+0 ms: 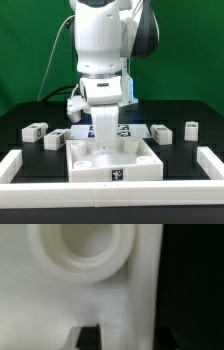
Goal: Assemble one leg
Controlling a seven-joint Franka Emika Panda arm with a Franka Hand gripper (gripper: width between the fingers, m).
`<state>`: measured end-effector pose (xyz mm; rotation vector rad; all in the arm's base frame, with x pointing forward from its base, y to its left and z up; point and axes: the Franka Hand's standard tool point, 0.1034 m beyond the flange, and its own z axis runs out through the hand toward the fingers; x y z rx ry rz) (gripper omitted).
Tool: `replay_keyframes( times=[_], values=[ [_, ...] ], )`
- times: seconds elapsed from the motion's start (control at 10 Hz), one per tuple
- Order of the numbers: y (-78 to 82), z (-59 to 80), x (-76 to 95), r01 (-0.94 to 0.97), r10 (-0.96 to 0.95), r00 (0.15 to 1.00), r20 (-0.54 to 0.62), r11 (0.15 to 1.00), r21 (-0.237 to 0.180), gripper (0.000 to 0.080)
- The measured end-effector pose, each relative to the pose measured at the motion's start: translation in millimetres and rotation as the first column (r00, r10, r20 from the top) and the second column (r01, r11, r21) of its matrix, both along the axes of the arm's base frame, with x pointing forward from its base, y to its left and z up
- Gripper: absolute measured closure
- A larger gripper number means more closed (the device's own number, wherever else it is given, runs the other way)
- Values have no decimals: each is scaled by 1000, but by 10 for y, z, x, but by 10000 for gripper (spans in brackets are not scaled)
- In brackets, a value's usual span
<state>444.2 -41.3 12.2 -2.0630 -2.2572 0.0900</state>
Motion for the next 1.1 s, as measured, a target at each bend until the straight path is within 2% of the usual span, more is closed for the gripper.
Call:
replay_keyframes(
  times=[0.6,1.1],
  values=[
    [29,12,32,23,-23,1000,13,1000,-1,738],
    [640,9,142,160,-160,987,21,987,10,737]
  ],
)
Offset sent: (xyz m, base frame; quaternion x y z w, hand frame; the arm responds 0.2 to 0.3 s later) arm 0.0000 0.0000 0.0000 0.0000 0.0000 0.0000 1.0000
